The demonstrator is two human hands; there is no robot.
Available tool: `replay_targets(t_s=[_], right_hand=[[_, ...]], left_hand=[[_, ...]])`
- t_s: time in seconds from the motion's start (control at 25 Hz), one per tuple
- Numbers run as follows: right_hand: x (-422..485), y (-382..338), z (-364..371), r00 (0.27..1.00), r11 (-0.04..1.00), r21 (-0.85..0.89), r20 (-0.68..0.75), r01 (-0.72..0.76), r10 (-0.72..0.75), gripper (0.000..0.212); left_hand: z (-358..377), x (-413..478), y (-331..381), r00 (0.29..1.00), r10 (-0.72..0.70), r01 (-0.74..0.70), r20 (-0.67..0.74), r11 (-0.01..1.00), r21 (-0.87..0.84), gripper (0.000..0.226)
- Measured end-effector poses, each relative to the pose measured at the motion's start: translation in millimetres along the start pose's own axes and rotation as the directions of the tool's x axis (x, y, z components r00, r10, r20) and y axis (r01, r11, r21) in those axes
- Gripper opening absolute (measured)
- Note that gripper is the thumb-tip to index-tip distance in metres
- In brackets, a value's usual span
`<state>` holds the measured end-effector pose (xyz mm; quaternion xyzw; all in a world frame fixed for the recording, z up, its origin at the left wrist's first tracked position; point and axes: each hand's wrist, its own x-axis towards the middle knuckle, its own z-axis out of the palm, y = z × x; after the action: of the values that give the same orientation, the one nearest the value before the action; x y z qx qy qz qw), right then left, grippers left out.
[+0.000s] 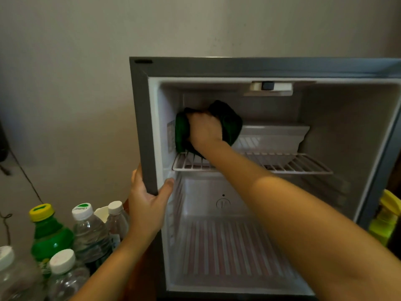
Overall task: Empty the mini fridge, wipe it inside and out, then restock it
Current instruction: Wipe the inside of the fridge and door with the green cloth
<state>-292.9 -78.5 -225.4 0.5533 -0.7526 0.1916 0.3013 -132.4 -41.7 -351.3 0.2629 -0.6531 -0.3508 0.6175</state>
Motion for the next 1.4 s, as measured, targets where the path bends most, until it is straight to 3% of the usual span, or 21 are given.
replay_targets(t_s=[0.16, 0.32, 0.44, 0.6, 0.68, 0.76, 0.92, 1.08, 1.16, 1.28, 1.4], right_hand=[[2.3, 9.4, -7.0, 0.998, 0.998, -0.040, 0.050, 0.045, -0.043, 0.028], [-5.1, 10.8, -18.7, 0.991, 0.997, 0.049, 0.121, 0.055, -0.060, 0.033], [-18.4, 40.2, -27.3, 0.992, 0.994, 0.102, 0.127, -0.034, 0.021, 0.036], [-37.8, 88.5, -31.0, 0.984, 0.986, 0.041, 0.074, -0.164, 0.160, 0.038], [-33.8, 79.5, -22.8, 0.983, 0.983, 0.008, 0.036, -0.183, 0.183, 0.044], [-20.8, 50.9, -14.7, 0.986, 0.987, -0.013, 0.028, -0.162, 0.163, 0.048], [-9.0, 7.0, -2.6, 0.999, 0.999, 0.027, 0.018, -0.033, 0.032, 0.036], [-12.1, 46.5, -15.4, 0.989, 0.998, 0.052, 0.147, 0.025, -0.033, 0.041], [-24.8, 83.1, -29.0, 0.973, 0.997, 0.045, 0.225, -0.059, 0.047, 0.040], [-44.2, 136.7, -50.3, 0.950, 0.975, 0.019, 0.228, -0.223, 0.213, 0.032], [-49.9, 162.4, -57.9, 0.929, 0.960, -0.126, 0.245, -0.251, 0.276, 0.031]], left_hand=[[-1.2, -2.5, 6.5, 1.000, -0.005, 0.005, -0.004, 1.000, 0.012, 0.053], [-2.8, -4.1, 14.3, 1.000, -0.013, 0.012, 0.014, 0.999, 0.041, 0.055], [-5.0, -6.2, 17.0, 0.999, -0.031, 0.031, 0.007, 0.998, 0.063, 0.064], [-4.2, -8.1, 19.9, 0.999, -0.034, 0.033, 0.010, 0.999, 0.036, 0.067], [-3.3, -7.0, 15.7, 1.000, -0.024, 0.024, -0.003, 1.000, 0.015, 0.064], [-1.9, -4.5, 10.0, 1.000, -0.021, 0.021, -0.004, 1.000, 0.003, 0.058], [1.1, -2.0, 7.0, 0.998, -0.041, 0.041, -0.038, 0.999, 0.018, 0.049], [-1.8, -2.5, 13.1, 0.999, -0.039, 0.039, 0.003, 0.999, 0.022, 0.051], [-3.1, -5.0, 15.9, 0.999, -0.043, 0.042, 0.027, 0.999, 0.021, 0.046], [-4.6, -5.7, 15.6, 0.998, -0.024, 0.023, 0.049, 1.000, 0.012, 0.051], [-5.9, -4.0, 10.2, 0.999, -0.001, 0.001, 0.044, 1.000, 0.010, 0.057]])
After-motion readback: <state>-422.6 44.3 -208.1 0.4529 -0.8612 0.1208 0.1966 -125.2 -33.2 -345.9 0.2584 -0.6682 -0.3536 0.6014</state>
